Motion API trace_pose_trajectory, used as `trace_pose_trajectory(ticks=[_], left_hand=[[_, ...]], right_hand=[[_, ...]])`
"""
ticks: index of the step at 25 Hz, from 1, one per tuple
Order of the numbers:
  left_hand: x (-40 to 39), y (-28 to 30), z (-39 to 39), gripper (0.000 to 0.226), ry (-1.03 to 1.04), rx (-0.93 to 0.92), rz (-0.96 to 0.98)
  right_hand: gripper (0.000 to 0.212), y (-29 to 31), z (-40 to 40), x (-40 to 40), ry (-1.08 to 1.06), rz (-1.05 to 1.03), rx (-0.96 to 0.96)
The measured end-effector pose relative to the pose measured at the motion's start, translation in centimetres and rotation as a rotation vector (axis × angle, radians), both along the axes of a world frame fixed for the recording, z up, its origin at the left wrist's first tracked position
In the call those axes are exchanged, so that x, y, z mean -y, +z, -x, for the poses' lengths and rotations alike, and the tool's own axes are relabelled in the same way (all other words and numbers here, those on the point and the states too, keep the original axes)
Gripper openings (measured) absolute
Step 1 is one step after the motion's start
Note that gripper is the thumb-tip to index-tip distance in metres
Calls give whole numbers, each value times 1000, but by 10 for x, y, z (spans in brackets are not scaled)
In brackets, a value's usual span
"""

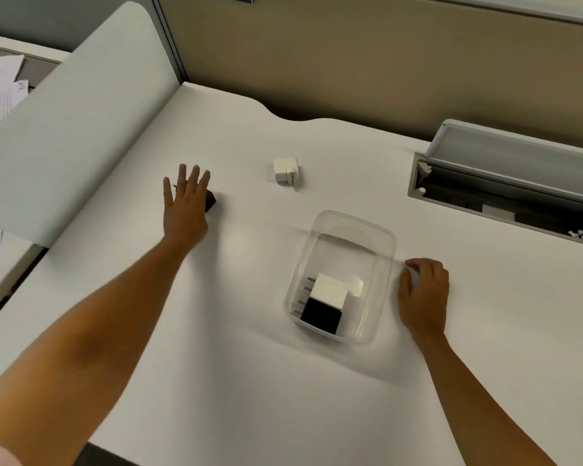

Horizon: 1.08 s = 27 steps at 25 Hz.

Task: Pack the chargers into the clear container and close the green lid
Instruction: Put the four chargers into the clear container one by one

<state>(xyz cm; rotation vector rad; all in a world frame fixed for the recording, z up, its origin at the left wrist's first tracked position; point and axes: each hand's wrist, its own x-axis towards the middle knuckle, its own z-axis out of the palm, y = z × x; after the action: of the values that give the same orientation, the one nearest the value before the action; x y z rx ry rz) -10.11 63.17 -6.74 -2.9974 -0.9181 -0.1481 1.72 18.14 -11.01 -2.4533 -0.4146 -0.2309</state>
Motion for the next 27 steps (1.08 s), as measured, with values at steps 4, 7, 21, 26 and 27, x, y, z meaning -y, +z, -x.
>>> trace_pose_trajectory(ticks=[4,7,21,26,27], left_hand=[[-28,6,-8,82,-161,-235,78],[-25,6,-4,78,-227,-256,36],[172,89,-36,64,-785,293,254],[218,81,-57,61,-941,-61,233],[220,75,-59,61,-927,-141,208]], right_hand=[[19,-2,-1,-2,-26,-1,-13],[19,-2,-1,-2,-23,-10,-4],[15,-4,-2,-2,-48,-38,-14],[14,-6,-3,0,-44,-45,-7],[14,-6,-3,-1,-45,-46,-13]])
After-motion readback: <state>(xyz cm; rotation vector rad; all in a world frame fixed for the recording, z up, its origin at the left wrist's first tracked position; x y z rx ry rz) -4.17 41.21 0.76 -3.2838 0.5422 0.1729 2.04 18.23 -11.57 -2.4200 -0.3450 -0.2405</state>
